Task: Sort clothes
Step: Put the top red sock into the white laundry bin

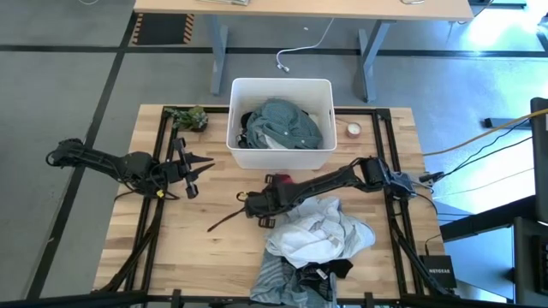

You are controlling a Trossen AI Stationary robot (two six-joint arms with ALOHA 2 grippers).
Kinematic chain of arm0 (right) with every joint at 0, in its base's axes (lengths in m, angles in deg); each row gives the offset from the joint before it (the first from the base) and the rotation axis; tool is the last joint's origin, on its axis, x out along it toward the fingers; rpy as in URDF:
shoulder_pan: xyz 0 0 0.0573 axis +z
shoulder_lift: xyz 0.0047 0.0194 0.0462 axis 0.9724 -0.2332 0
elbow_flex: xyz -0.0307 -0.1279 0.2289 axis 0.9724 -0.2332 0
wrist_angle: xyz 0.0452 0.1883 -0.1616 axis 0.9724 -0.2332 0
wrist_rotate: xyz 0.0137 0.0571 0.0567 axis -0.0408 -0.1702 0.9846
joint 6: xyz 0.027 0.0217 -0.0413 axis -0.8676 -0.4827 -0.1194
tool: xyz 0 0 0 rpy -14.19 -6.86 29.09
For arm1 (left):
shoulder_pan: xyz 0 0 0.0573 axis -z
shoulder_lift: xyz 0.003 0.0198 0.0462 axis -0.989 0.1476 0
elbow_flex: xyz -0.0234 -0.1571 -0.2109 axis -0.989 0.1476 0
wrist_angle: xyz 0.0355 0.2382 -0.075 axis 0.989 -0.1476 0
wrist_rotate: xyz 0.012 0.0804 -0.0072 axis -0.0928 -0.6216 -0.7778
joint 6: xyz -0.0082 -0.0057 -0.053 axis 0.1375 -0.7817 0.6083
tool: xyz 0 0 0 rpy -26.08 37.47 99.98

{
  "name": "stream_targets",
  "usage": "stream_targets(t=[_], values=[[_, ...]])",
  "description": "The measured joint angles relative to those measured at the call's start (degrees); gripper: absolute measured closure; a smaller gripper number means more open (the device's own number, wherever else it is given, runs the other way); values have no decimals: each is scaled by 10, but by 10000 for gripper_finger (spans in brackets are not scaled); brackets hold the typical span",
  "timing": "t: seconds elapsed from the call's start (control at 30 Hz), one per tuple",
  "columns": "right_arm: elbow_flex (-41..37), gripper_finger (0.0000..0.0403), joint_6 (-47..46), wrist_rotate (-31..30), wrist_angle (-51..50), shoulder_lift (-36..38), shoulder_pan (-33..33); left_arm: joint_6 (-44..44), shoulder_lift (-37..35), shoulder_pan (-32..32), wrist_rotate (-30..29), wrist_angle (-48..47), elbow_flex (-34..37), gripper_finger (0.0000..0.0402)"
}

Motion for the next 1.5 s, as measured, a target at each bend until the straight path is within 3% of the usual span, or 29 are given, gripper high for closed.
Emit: stream_targets(t=[0.23, 0.47, 0.67, 0.8, 1.2, 1.5], values=[[75, 396, 0, -58, -79, 1, 35, 0, 0, 0, 0, 0, 0, 345], [215, 395, 3, -146, -170, 1, 64, 0, 0, 0, 0, 0, 0, 345], [324, 395, 48, -199, -180, 3, 69, 0, 0, 0, 0, 0, 0, 345], [307, 397, 86, -254, -135, 44, 65, 0, 0, 0, 0, 0, 0, 345], [307, 395, 107, -495, -135, 141, 58, 0, 0, 0, 0, 0, 0, 345], [307, 394, 103, -509, -162, 186, -2, 0, 0, 0, 0, 0, 0, 345]])
